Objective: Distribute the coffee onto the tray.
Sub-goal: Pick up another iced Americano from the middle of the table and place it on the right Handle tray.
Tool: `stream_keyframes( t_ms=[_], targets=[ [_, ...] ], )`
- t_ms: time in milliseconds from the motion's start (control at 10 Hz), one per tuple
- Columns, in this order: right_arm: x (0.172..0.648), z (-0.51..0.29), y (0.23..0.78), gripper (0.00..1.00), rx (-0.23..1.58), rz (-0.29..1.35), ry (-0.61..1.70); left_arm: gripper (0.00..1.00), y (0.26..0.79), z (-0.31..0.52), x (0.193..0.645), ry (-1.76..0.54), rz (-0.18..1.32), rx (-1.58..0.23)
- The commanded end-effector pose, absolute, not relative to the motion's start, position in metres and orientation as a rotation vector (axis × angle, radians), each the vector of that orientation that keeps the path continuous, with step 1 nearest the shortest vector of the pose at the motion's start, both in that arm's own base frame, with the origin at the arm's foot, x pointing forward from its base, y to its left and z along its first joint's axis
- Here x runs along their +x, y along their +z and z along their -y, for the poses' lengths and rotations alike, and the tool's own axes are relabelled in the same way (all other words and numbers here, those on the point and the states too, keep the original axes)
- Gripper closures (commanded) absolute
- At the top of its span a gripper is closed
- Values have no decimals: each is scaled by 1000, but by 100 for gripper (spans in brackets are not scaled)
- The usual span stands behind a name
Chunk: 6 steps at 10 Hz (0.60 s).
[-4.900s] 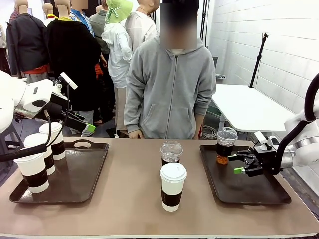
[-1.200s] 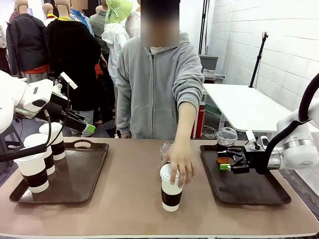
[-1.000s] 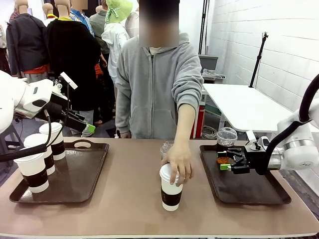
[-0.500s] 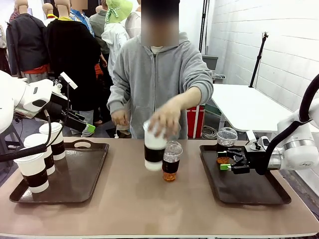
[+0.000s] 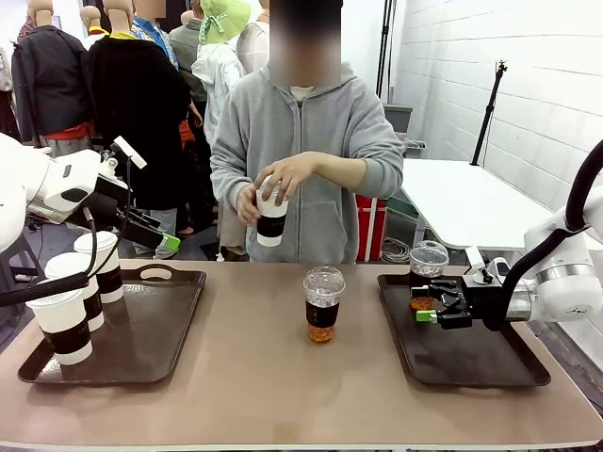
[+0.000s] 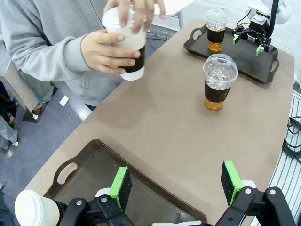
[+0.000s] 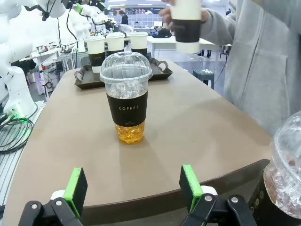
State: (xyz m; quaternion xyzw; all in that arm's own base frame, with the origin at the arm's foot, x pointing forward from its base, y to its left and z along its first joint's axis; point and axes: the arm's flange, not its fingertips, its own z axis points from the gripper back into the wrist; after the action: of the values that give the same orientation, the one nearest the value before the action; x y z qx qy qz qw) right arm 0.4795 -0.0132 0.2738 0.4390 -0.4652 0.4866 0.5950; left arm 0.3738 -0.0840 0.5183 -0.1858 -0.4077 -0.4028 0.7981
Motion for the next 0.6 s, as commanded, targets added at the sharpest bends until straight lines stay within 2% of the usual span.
stream_keyframes(
  t_ms=[0,500],
  targets=[
    [481,7,277,0,1015,1083,1121,0,516,83,374,-863,874,-409],
    [489,-28,285,0,1032,1071,1154,0,516,83,374,-863,874,-409]
  ],
)
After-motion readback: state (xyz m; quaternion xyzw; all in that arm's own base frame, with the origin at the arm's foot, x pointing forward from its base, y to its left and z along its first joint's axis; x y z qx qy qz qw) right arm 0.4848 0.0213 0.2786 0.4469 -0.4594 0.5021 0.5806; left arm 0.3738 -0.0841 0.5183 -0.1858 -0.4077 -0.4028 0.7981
